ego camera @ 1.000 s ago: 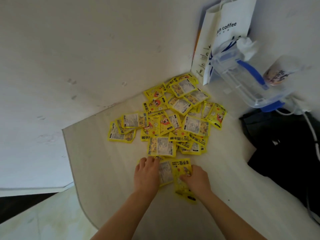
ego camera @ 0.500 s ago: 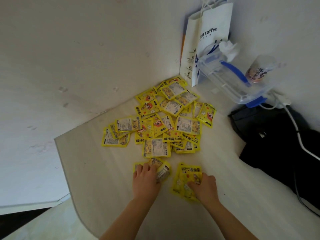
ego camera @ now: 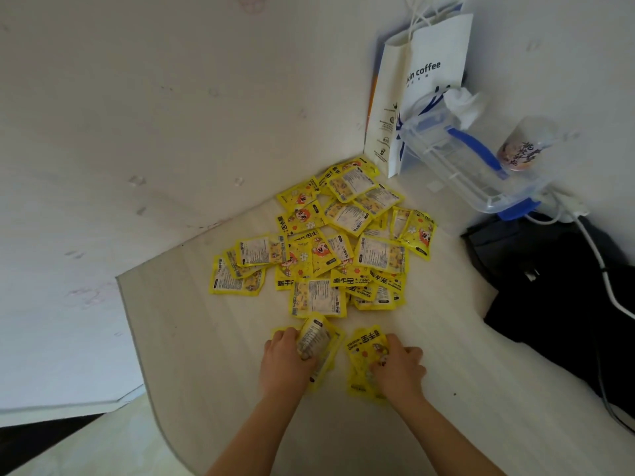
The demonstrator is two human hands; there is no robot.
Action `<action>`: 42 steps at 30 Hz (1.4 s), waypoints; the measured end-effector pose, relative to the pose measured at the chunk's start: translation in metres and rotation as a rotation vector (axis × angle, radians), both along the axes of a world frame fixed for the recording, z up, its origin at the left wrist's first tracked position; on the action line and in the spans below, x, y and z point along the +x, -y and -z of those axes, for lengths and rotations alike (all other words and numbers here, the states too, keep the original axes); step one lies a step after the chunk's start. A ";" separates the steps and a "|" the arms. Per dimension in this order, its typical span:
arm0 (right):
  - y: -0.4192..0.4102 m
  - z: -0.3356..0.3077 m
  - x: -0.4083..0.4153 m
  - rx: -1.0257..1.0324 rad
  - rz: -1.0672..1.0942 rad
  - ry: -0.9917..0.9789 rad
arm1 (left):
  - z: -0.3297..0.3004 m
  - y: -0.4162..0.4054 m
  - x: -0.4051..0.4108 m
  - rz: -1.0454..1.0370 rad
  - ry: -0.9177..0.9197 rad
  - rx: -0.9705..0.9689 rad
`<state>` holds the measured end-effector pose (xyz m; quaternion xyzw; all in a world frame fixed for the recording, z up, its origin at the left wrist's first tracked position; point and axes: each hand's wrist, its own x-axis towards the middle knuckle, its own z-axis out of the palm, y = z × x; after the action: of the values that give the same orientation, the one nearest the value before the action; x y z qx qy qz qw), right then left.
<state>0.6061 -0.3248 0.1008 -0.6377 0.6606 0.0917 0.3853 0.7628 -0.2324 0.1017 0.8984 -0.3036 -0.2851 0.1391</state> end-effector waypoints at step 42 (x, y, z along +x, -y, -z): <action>0.027 -0.021 0.006 0.107 -0.021 0.183 | -0.017 -0.026 0.037 0.014 -0.237 -0.105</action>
<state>0.6119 -0.3521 0.1219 -0.6289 0.6099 0.0723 0.4768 0.8000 -0.2061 0.1188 0.8477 -0.3057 -0.3741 0.2190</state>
